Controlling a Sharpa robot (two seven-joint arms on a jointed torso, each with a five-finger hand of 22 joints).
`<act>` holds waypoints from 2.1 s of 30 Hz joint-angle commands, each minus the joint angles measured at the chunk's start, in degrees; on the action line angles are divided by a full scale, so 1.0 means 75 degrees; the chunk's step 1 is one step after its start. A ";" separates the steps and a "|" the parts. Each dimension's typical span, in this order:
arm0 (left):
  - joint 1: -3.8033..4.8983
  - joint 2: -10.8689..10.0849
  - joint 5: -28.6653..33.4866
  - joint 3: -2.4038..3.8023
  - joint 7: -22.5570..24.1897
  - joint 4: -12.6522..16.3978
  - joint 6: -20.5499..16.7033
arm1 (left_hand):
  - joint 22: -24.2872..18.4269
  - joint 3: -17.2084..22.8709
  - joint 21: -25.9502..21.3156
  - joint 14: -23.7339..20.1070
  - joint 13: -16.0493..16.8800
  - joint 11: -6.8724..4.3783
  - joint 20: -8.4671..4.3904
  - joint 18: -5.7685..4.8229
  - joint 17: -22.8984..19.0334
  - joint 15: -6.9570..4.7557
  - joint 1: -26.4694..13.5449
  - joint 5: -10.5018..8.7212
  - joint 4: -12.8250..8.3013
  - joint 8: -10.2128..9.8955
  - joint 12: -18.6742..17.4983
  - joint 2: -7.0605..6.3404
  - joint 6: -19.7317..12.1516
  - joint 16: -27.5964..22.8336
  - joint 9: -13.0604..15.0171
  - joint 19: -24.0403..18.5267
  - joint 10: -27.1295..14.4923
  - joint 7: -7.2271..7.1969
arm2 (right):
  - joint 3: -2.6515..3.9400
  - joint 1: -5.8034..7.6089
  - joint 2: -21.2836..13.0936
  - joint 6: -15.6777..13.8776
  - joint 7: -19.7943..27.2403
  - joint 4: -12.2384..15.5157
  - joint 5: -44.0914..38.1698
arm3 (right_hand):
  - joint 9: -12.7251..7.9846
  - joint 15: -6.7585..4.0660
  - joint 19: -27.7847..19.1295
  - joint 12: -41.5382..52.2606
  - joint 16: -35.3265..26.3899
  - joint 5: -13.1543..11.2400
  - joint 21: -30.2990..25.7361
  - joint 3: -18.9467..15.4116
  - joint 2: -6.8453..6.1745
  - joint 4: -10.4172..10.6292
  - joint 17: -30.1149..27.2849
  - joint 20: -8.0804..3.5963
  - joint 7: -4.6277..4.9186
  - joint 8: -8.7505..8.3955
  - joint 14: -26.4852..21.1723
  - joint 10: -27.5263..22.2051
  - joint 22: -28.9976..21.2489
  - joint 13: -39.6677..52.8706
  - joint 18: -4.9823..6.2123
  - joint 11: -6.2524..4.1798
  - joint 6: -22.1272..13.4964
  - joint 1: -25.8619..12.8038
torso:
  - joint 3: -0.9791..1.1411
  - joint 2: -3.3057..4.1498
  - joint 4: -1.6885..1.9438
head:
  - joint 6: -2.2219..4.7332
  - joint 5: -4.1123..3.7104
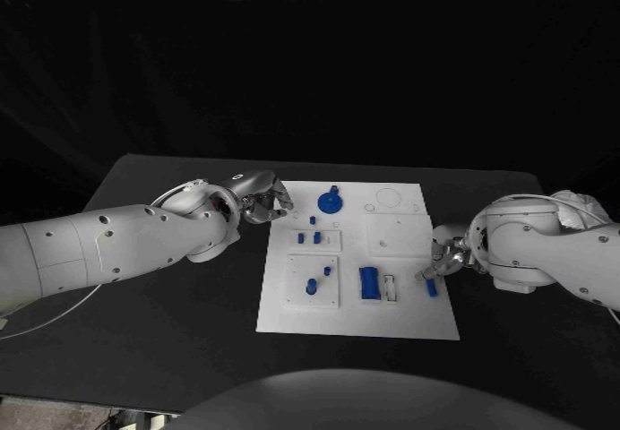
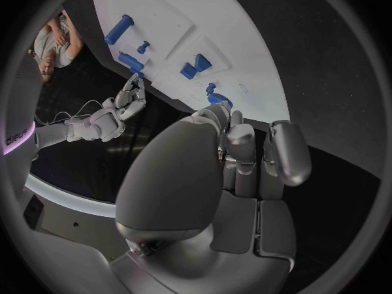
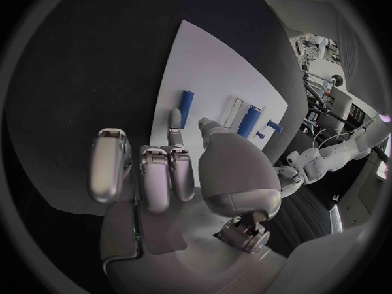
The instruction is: Assemble the parts on the task board
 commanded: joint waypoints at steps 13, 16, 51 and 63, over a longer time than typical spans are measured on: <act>0.0001 0.0009 0.0023 0.0004 -0.0043 0.0034 0.0154 | 0.1272 0.0052 -0.0005 -0.0029 0.0010 0.0001 0.0021 0.0077 -0.0020 0.0037 -0.0050 0.0031 -0.0010 0.0032 0.0035 0.0040 0.0053 0.0003 0.0010 -0.0064 0.0056 -0.0005 | -0.0005 -0.0294 0.0106 -0.0064 -0.0816 -0.0148 0.0253 | 0.0216 -0.0021 -0.0160 0.0029 0.0026 0.0458 -0.0372 0.0381 0.0083 -0.0483 0.2008 -0.0029 -0.0040 -0.0061 0.0797 0.0807 0.1129 0.2012 0.0130 0.0006 -0.0107 0.0556 | -0.0001 0.0001 -0.0001 | -0.0002 0.0010; 0.0000 0.0020 0.0023 0.0004 -0.0042 0.0028 0.0167 | 0.1272 0.0052 -0.0005 -0.0029 0.0010 0.0001 0.0021 0.0077 -0.0020 0.0037 -0.0050 0.0031 -0.0010 0.0032 0.0035 0.0040 0.0053 0.0003 0.0010 -0.0064 0.0056 -0.0005 | -0.0006 -0.0310 0.0103 -0.0054 -0.0844 -0.0163 0.0261 | 0.0206 -0.0013 -0.0179 0.0029 0.0026 0.0499 -0.0439 0.0432 0.0076 -0.0530 0.2008 -0.0027 -0.0020 -0.0114 0.0797 0.0807 0.1109 0.2012 0.0140 0.0020 -0.0172 0.0579 | -0.0002 0.0000 -0.0003 | -0.0002 -0.0001; -0.0005 0.0030 0.0024 0.0004 -0.0095 0.0011 0.0222 | 0.1271 0.0075 -0.0009 -0.0033 0.0016 -0.0006 0.0035 0.0078 -0.0022 0.0051 -0.0076 0.0052 -0.0013 0.0039 0.0061 0.0080 0.0047 0.0006 0.0016 -0.0068 0.0107 -0.0004 | -0.0006 -0.0401 -0.0239 -0.1090 -0.0617 -0.0158 0.2318 | 0.0200 0.0022 -0.0248 0.0029 0.0026 0.1636 -0.1011 0.1778 -0.0006 -0.1672 0.2008 0.0002 0.0061 -0.0335 0.0797 0.0807 0.0954 0.2012 0.0218 0.0074 -0.0290 0.1015 | -0.0002 -0.0006 0.0002 | -0.0002 0.0065; -0.0007 0.0011 0.0024 0.0004 -0.0118 0.0018 0.0223 | 0.1271 0.0075 -0.0009 -0.0033 0.0016 -0.0006 0.0035 0.0078 -0.0022 0.0051 -0.0076 0.0052 -0.0013 0.0039 0.0061 0.0080 0.0047 0.0006 0.0016 -0.0068 0.0107 -0.0004 | -0.0005 -0.0310 -0.0292 -0.1278 -0.0485 0.0053 0.2929 | 0.0236 0.0010 -0.0232 0.0029 0.0026 0.1560 -0.1022 0.1815 -0.0056 -0.1675 0.2008 -0.0005 0.0041 -0.0311 0.0797 0.0807 0.0958 0.2012 0.0218 0.0059 -0.0259 0.0862 | 0.0004 0.0003 0.0002 | -0.0002 0.0097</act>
